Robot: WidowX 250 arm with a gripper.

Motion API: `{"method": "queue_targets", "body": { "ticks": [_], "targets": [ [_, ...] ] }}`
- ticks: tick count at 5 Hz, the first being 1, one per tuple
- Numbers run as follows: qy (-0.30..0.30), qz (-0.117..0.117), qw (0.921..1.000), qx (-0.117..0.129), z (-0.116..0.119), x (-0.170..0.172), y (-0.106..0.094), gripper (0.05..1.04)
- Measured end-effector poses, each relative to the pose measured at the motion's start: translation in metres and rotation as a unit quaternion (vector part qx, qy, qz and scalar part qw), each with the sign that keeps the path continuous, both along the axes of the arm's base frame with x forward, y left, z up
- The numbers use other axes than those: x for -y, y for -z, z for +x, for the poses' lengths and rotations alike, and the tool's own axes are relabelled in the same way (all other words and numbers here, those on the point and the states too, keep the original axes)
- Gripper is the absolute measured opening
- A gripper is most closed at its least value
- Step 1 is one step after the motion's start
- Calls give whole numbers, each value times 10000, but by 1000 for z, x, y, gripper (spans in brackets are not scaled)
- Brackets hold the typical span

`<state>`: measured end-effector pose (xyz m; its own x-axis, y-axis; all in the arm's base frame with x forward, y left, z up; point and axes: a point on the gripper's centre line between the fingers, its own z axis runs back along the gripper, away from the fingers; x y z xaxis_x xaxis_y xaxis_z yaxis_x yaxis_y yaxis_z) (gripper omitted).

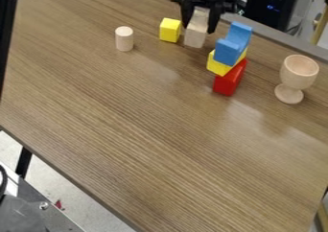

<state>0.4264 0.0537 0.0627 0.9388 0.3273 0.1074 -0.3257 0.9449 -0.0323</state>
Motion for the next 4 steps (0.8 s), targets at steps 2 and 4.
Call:
{"method": "queue_targets", "body": {
  "ticks": [2, 4],
  "targets": [
    [155, -146, 9998, 58, -3, 1, 11, 577],
    [215, 2, 9998, 19, -9, -2, 24, 627]
  ]
}}
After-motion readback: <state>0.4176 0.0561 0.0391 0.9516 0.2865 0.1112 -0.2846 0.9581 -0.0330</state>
